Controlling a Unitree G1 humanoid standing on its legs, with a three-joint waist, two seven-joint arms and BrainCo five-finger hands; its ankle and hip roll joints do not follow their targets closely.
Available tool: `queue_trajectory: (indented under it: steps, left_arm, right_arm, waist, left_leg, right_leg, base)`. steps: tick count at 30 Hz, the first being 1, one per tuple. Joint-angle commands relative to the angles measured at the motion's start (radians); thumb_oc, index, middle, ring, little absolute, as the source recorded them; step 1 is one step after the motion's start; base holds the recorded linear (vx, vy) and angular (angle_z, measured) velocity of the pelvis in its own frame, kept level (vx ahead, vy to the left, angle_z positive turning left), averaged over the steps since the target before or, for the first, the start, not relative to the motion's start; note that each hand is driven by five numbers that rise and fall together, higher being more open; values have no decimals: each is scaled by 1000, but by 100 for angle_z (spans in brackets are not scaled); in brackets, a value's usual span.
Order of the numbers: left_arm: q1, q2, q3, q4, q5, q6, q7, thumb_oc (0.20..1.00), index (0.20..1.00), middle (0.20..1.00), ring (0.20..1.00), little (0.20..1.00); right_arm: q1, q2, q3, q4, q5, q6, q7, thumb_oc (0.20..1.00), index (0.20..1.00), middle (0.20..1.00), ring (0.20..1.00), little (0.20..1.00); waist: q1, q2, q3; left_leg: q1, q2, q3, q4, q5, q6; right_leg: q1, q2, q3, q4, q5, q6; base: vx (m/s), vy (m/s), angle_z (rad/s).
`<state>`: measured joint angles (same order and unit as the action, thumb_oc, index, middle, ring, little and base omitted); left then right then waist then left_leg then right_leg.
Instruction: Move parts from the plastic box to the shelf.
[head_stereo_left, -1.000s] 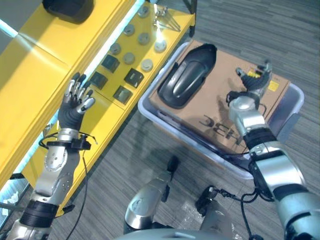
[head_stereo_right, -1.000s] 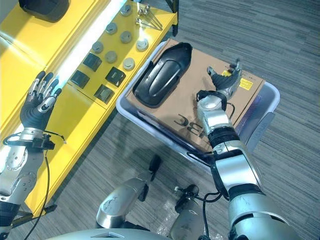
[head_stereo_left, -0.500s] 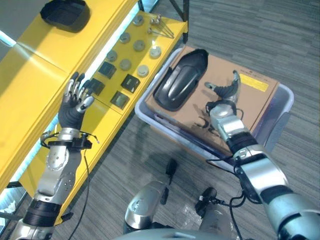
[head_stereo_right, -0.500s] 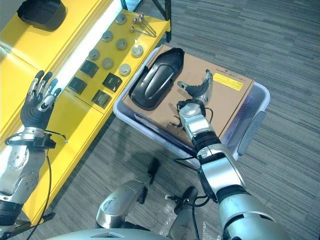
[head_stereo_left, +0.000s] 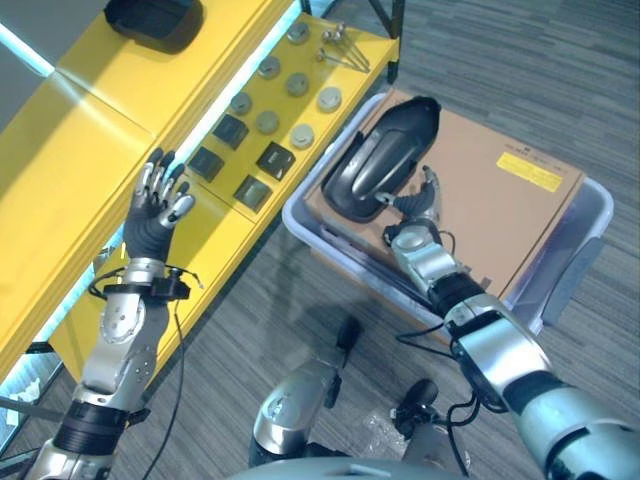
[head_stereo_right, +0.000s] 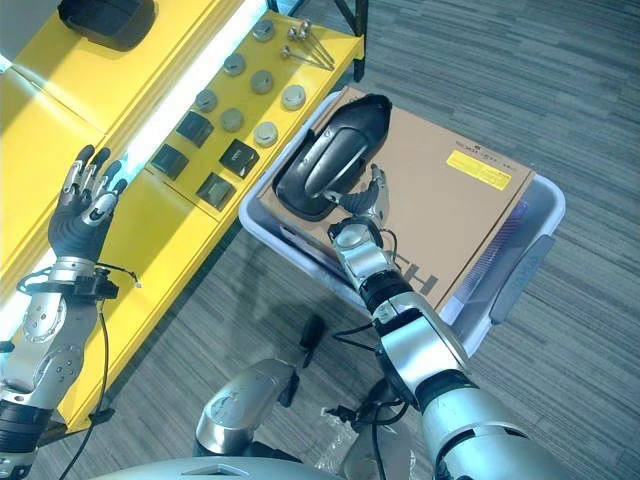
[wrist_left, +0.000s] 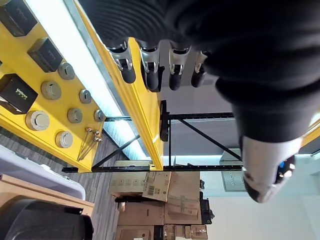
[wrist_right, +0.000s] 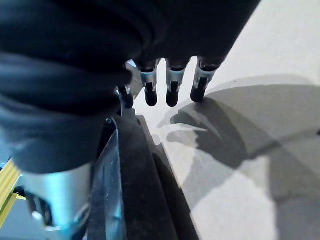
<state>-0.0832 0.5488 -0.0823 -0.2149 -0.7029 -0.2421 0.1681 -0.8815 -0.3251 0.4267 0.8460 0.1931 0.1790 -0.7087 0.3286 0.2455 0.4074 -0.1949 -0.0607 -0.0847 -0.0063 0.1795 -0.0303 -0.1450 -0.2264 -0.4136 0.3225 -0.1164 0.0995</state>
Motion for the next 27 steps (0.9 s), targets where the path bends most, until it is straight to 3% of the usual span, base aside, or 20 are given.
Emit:
queue_trajectory:
  steps: [1,3,4,8,10,16,27]
  left_arm:
    - [-50,-15,3,-81,20,-61,0,1000,1000,1000,1000,1000]
    - [-51,-15,3,-78,21,-61,0,1000,1000,1000,1000,1000]
    - [-54,-15,-3,-72,22,-63,6,1000,1000,1000,1000,1000]
    - [-61,-18,-15,-61,22,-75,11,1000,1000,1000,1000,1000]
    - [-60,-15,-19,-60,20,-78,12,1000,1000,1000,1000,1000]
    - [-56,-6,-34,-60,5,-94,12,1000,1000,1000,1000,1000]
    - [-55,9,-46,-72,-1,-103,-5,1000,1000,1000,1000,1000]
  right_arm:
    - [-91,-5,33,-10,-35,-26,-39,1000,1000,1000,1000,1000]
    - [-96,-5,32,-6,-45,-10,-39,1000,1000,1000,1000,1000]
    - [-101,-10,40,9,-66,35,-44,1000,1000,1000,1000,1000]
    - [-107,-20,57,73,-78,107,-54,1000,1000,1000,1000,1000]
    - [-105,-29,65,110,-91,137,-50,200,200,200,200,200]
    - [-94,-62,112,204,-103,158,-24,200,200,200,200,200]
    - [-108,-90,112,246,-42,45,-70,200,200,200,200,200]
  waist:
    - [17,-12,53]
    - [17,-12,52]
    - [16,-12,52]
    - [18,-9,53]
    - [21,-7,53]
    - [25,-6,55]
    - [29,-11,65]
  left_leg:
    - [-25,-31,-11,51,-81,22]
    - [-25,-30,-11,51,-80,21]
    - [-27,-31,-10,52,-79,20]
    - [-30,-30,-8,50,-77,21]
    - [-30,-31,-10,49,-76,21]
    - [-32,-29,-5,45,-74,24]
    - [-24,-30,-1,37,-77,29]
  right_leg:
    - [61,-65,35,-241,210,46]
    - [60,-64,35,-239,210,47]
    - [55,-65,38,-235,210,48]
    - [51,-67,38,-231,208,47]
    - [52,-69,35,-230,209,48]
    - [52,-73,29,-235,215,50]
    - [61,-73,24,-244,219,52]
  base:
    - [-1,16,5]
    - [2,27,4]
    - [2,33,1]
    - [-4,28,0]
    - [0,0,0]
    - [1,5,2]
    - [-5,-18,0]
